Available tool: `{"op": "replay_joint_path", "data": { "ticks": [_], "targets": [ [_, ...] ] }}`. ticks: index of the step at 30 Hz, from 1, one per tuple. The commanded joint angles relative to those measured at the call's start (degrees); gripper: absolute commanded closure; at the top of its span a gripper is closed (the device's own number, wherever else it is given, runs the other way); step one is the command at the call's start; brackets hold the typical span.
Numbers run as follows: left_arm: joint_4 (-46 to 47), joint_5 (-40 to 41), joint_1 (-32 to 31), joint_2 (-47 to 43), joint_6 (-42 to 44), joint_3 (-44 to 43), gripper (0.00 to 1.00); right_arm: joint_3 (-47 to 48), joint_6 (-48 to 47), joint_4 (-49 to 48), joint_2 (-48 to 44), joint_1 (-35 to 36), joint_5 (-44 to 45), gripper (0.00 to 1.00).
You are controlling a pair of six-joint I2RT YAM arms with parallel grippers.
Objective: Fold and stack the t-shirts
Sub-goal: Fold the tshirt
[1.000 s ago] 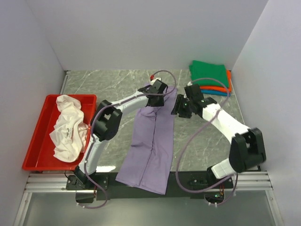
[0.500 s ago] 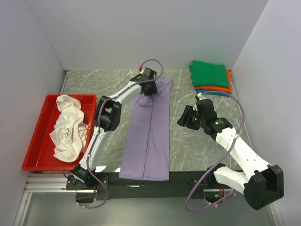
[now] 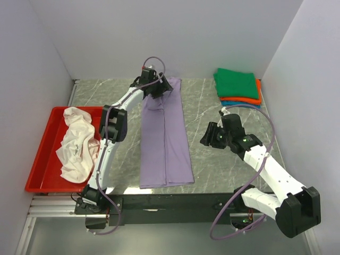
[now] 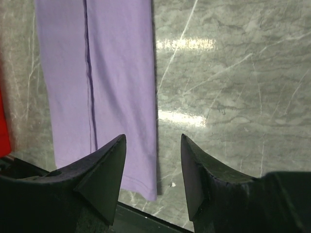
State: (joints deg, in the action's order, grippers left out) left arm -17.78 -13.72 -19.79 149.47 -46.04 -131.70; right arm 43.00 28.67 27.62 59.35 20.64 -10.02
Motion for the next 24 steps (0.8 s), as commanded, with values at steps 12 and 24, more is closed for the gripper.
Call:
{"op": "replay_joint_path", "data": {
  "ticks": [12,24],
  "targets": [
    [5.32,4.98,-3.23,-35.89,-4.48,38.06,0.42,-10.12,4.82,-2.30,-5.30,0.36,-4.83,0.46],
    [-3.31,20.57,-20.63,-77.03,-13.64,87.04,0.64,-15.93,7.46,-5.21,-3.72,6.85,-9.15,0.55]
  ]
}}
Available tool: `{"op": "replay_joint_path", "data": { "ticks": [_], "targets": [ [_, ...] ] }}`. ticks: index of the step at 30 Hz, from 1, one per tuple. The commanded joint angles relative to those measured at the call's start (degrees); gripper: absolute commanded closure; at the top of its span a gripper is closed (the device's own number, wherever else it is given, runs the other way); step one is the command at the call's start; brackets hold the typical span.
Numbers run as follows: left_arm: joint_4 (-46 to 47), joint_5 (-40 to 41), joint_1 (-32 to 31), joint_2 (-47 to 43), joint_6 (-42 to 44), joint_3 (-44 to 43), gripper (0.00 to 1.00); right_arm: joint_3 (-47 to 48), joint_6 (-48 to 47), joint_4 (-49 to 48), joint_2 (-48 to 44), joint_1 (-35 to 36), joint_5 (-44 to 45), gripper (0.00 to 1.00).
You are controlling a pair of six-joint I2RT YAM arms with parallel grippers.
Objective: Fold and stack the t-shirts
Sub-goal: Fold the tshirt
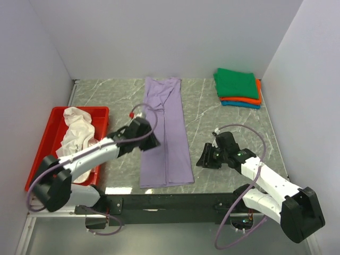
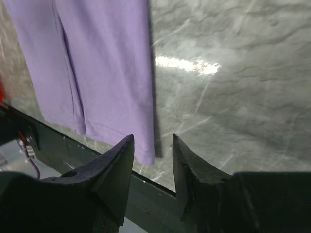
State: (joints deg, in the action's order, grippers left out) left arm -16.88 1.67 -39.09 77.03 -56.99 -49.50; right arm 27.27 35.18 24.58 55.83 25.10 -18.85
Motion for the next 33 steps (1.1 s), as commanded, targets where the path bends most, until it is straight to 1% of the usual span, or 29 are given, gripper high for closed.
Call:
{"op": "replay_joint_path", "data": {
  "ticks": [1,2,3,5,7,9,11,13,14,17,26,33],
  "targets": [
    [-4.21,5.18,-2.03,-7.66,-2.60,6.15,0.64,0.24,0.94,-1.91,-0.89,3.02,0.56,0.56],
    [-2.64,3.44,-2.91,-8.82,-1.99,7.82,0.64,0.59,0.77,-1.29,-1.08,3.72,1.79,0.56],
    [-2.37,2.99,-3.44,-9.96,-1.20,7.83,0.64,1.12,0.51,-1.03,-1.25,5.03,4.41,0.56],
    [-2.71,2.81,-5.46,-9.36,-0.14,6.44,0.63,2.52,0.50,-0.59,-0.55,5.66,6.01,0.56],
    [-4.03,2.98,-7.04,-6.64,1.09,4.68,0.61,2.97,0.77,-0.85,0.93,6.27,5.93,0.56],
    [-3.60,3.51,-10.47,-4.10,1.71,3.44,0.59,2.45,1.47,-1.81,1.47,6.89,6.11,0.57],
    [-2.98,4.30,-14.15,-2.60,1.10,3.79,0.56,2.00,1.56,-2.86,2.17,7.77,6.46,0.57],
    [-2.54,5.35,-16.27,0.12,-0.22,3.88,0.55,2.09,1.38,-2.78,3.05,8.03,6.89,0.57],
    [-2.45,5.62,-18.02,0.92,-0.57,4.14,0.54,2.26,1.12,-2.52,3.23,8.29,7.07,0.57],
    [-0.79,5.71,-20.58,3.38,-1.98,4.93,0.54,2.53,0.68,-2.26,3.32,8.56,7.95,0.57],
    [3.17,4.22,-25.24,8.13,-4.09,5.72,0.55,1.30,1.21,-3.84,3.67,8.56,8.30,0.58],
    [2.83,4.66,-27.00,10.68,-5.41,5.02,0.56,0.60,1.12,-4.63,4.63,8.74,8.39,0.58]
  ]
}}
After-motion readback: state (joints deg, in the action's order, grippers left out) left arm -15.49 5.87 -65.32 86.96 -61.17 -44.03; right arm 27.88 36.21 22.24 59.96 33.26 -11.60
